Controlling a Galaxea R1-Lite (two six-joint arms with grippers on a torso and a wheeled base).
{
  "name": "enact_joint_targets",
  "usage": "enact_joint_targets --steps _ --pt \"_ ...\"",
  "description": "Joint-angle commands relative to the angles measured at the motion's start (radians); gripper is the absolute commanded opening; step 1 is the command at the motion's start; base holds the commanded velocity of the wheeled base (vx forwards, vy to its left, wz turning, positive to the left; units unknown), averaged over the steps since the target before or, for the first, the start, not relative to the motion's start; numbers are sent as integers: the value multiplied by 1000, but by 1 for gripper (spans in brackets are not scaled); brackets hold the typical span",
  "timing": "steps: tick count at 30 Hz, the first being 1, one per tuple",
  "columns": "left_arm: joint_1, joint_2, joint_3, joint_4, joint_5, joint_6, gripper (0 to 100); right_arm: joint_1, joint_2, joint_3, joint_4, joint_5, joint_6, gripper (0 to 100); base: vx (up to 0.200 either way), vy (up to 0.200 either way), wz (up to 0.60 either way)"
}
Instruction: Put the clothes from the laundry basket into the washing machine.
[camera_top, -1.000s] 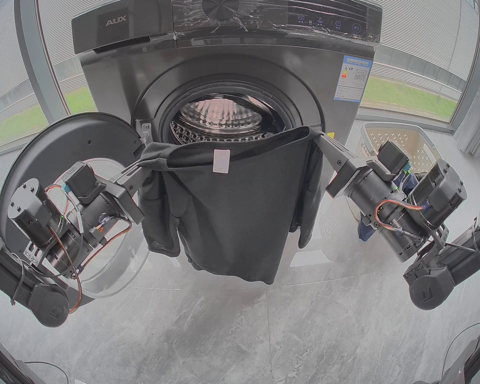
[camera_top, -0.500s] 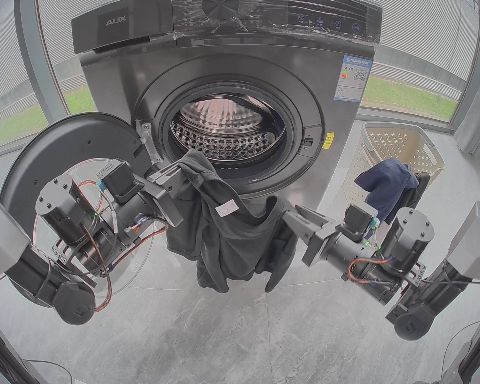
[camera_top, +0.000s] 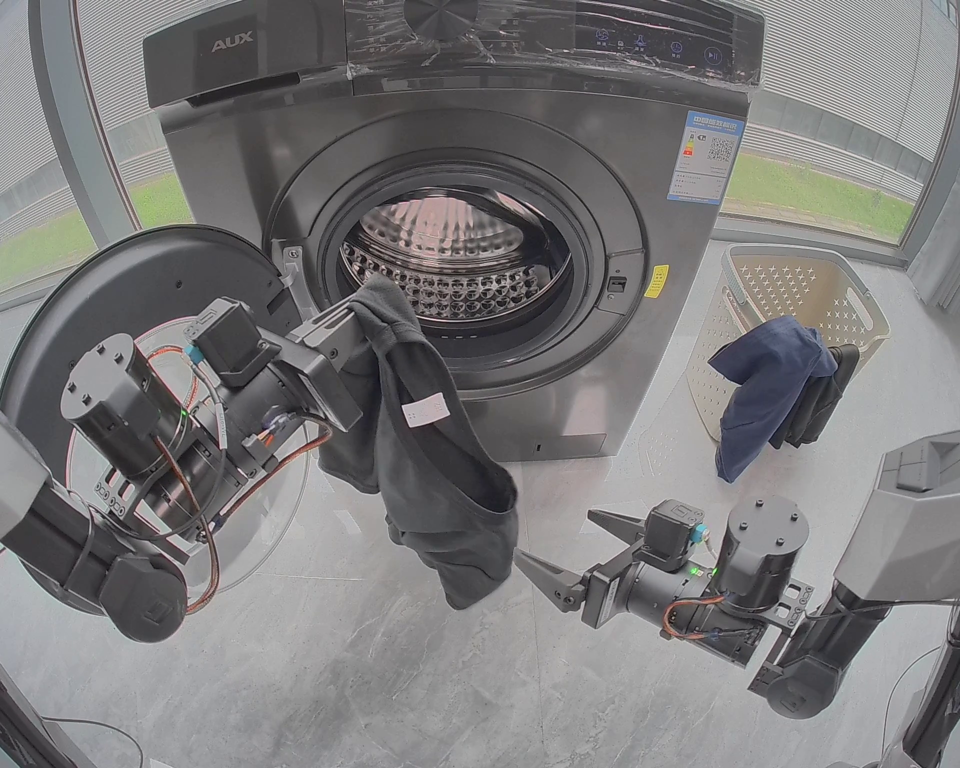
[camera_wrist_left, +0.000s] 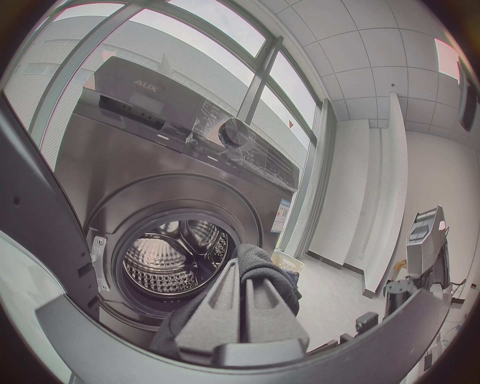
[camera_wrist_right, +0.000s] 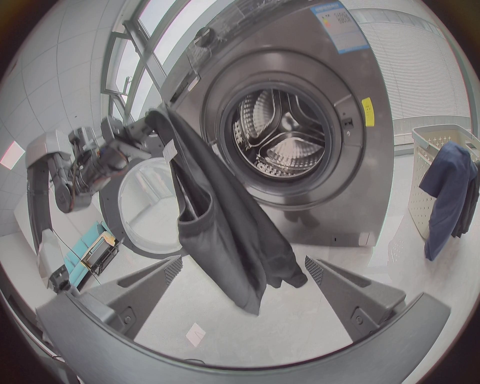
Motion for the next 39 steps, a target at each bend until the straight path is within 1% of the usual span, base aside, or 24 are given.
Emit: enact_joint_targets --steps 1,9,11,12,13,14,15,16,17,19,23,24,26,27,28,34,36,39 --pt "0 -42 1 -3 -1 -1 0 1 94 -41 0 3 -5 100 0 0 0" --pt "-2 -55 -2 -3 -3 -2 0 1 169 -116 0 4 -10 100 0 0 0" --pt "-6 -55 -2 -3 -3 -2 0 -2 198 -165 0 4 -10 100 0 0 0" --pt "-6 -57 -2 -3 -3 -2 0 -2 202 -175 0 4 -10 100 0 0 0" --pt "-5 -57 0 -3 -3 -2 0 -9 232 -227 0 4 -13 100 0 0 0" --pt "-5 -55 0 -3 -3 -2 0 -9 235 -234 0 6 -13 100 0 0 0" --pt "-5 -57 0 -3 -3 -2 0 -12 255 -276 0 7 -17 100 0 0 0" --pt "-5 -57 -2 -3 -3 -2 0 -12 265 -297 0 12 -24 100 0 0 0" --pt "-5 -57 -2 -3 -3 -2 0 -12 268 -305 0 14 -25 100 0 0 0" --pt "-6 -57 -2 -3 -5 -1 0 -13 299 -354 1 29 -36 100 0 0 0" --pt "-8 -61 0 -3 -5 -1 0 -13 341 -423 9 30 -37 100 0 0 0" --pt "-8 -61 0 -3 -5 -1 0 -13 341 -423 9 30 -37 100 0 0 0" --pt "-20 -74 4 -3 -5 -2 0 -13 360 -472 14 30 -39 100 0 0 0" --pt "-20 -74 4 -3 -5 -2 0 -13 360 -472 14 30 -39 100 0 0 0" --pt "-29 -78 3 -3 -5 -2 0 -13 374 -503 15 30 -39 100 0 0 0" --pt "-52 -89 9 -3 -5 -1 0 -9 377 -546 15 37 -44 100 0 0 0" --pt "-71 -89 12 -3 -6 -1 0 -4 379 -572 23 44 -47 100 0 0 0" --pt "-98 -109 33 -3 -15 -4 0 -2 384 -616 50 44 -62 100 0 0 0"
